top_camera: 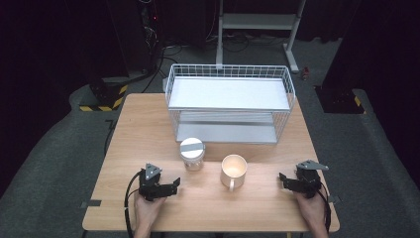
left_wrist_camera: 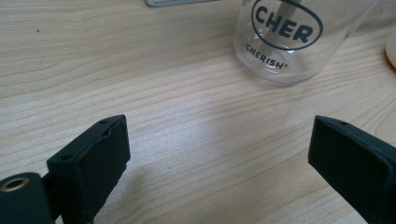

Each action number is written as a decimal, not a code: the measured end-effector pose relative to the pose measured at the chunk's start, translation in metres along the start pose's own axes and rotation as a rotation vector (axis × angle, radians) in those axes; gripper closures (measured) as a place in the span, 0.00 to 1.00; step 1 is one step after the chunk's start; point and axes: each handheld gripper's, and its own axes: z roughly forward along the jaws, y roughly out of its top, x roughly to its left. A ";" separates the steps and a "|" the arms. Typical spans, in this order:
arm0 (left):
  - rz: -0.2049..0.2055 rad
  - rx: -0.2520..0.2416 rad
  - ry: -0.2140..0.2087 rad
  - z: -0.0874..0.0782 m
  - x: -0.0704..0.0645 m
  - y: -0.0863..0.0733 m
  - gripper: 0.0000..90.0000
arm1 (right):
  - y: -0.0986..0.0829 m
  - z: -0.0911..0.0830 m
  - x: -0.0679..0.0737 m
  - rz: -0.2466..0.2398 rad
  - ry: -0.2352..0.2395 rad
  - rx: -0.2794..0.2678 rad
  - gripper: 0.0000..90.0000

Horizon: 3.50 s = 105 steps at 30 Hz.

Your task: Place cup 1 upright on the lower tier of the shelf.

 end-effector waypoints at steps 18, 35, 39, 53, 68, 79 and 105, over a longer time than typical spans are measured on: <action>0.010 -0.002 -0.063 0.003 -0.011 0.004 0.03 | 0.000 0.000 0.000 0.000 0.000 0.000 0.25; 0.027 -0.014 -0.103 0.012 -0.023 0.019 0.02 | 0.000 0.000 0.000 0.000 0.001 0.000 0.25; 0.007 -0.015 -0.120 0.014 -0.023 0.021 0.02 | 0.000 0.000 0.000 0.000 0.001 0.000 0.25; 0.032 -0.014 -0.116 0.020 -0.027 0.041 0.01 | 0.000 0.000 0.000 0.000 0.001 0.000 0.25; 0.056 -0.015 -0.122 0.032 -0.033 0.054 0.02 | 0.000 0.000 0.000 0.000 0.002 0.001 0.25; 0.046 -0.037 -0.120 0.038 -0.033 0.056 0.05 | 0.000 0.000 0.000 0.000 0.001 0.000 0.25; 0.057 -0.048 -0.109 0.051 -0.036 0.065 0.12 | 0.000 0.000 0.000 0.000 0.001 0.001 0.25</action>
